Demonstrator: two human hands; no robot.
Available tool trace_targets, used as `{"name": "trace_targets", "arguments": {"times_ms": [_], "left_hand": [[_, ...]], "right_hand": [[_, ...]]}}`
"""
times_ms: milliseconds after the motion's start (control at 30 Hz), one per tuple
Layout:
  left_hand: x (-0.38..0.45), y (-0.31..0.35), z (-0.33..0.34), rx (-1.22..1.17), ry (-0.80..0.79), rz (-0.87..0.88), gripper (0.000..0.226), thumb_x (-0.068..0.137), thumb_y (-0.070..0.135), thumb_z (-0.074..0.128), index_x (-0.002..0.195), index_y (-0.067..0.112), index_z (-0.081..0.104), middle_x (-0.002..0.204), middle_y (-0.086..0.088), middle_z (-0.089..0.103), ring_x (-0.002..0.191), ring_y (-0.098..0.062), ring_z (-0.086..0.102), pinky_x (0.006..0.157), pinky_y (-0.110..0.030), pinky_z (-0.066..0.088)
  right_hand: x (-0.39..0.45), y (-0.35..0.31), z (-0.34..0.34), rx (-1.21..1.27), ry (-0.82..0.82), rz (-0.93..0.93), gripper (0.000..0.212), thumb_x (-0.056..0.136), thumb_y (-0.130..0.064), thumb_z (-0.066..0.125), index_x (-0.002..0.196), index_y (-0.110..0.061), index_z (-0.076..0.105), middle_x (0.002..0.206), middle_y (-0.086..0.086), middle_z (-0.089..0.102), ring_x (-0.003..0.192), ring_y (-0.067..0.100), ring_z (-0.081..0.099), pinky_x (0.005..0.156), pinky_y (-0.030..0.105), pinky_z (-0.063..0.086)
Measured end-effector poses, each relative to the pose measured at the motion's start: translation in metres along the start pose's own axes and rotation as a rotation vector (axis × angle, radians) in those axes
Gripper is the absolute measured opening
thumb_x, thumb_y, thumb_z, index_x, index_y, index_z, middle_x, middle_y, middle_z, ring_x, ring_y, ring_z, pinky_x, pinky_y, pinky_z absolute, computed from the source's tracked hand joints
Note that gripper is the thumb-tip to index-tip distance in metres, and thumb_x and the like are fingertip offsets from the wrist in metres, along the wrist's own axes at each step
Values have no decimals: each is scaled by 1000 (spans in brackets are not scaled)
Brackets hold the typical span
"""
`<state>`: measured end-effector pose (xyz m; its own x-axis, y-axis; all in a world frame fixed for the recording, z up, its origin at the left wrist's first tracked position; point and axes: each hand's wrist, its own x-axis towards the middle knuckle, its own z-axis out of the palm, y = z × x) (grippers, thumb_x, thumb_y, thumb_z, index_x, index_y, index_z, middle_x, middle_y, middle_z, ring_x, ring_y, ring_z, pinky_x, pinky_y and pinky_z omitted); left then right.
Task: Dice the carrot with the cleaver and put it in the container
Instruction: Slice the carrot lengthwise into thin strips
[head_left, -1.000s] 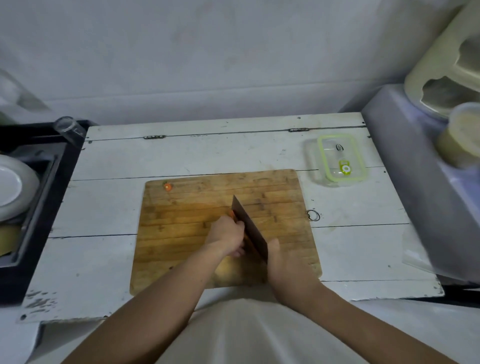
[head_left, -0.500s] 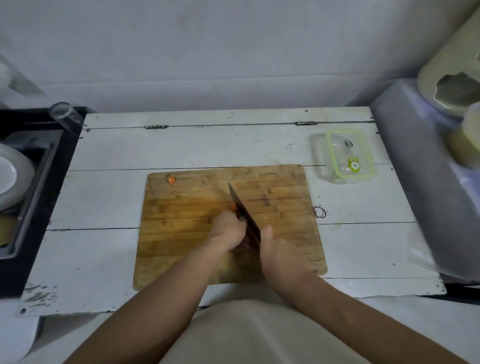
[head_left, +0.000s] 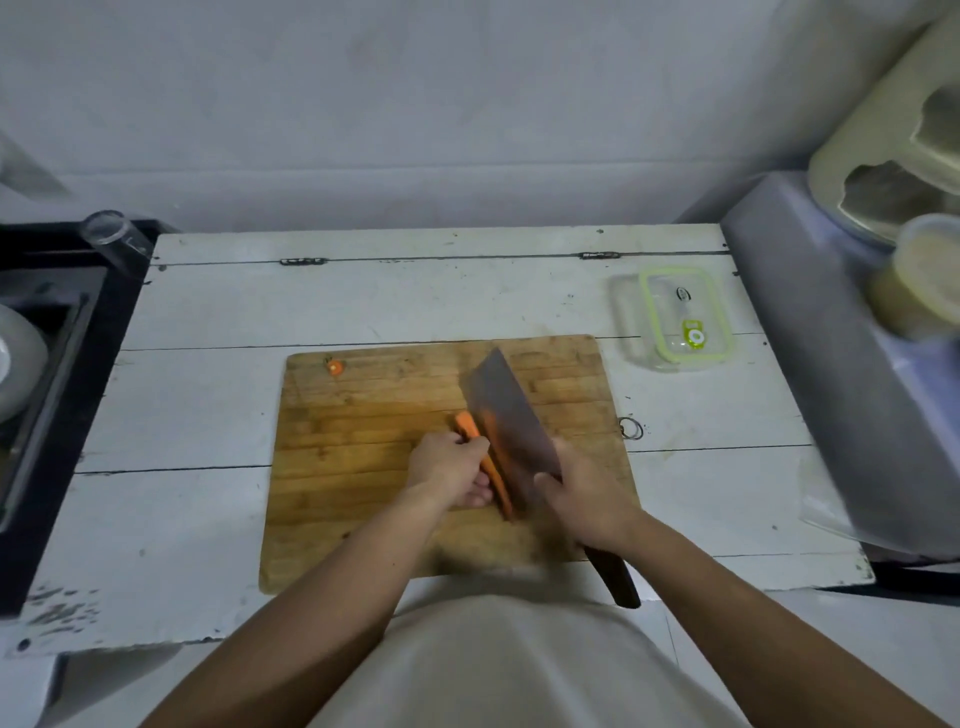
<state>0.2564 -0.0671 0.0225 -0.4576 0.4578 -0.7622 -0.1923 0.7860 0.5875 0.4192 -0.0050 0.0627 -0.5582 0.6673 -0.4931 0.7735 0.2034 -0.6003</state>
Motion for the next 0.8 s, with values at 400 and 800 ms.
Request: {"name": "trace_targets", "arguments": {"times_ms": [400, 800], "left_hand": [[11, 15, -129, 1087, 312, 303, 25, 97, 38, 51, 82, 23, 66, 77, 2, 63, 71, -17, 62, 63, -31, 49], [32, 32, -45, 1642, -83, 1484, 32, 99, 25, 62, 130, 21, 62, 130, -7, 60, 123, -29, 56, 97, -43, 51]], "right_hand": [[1, 16, -34, 604, 75, 105, 7, 95, -2, 43, 98, -8, 45, 59, 12, 43, 41, 23, 39, 39, 26, 35], [-10, 51, -49, 607, 221, 237, 13, 91, -1, 44, 101, -7, 49, 63, 15, 45, 45, 24, 41, 42, 32, 40]]}}
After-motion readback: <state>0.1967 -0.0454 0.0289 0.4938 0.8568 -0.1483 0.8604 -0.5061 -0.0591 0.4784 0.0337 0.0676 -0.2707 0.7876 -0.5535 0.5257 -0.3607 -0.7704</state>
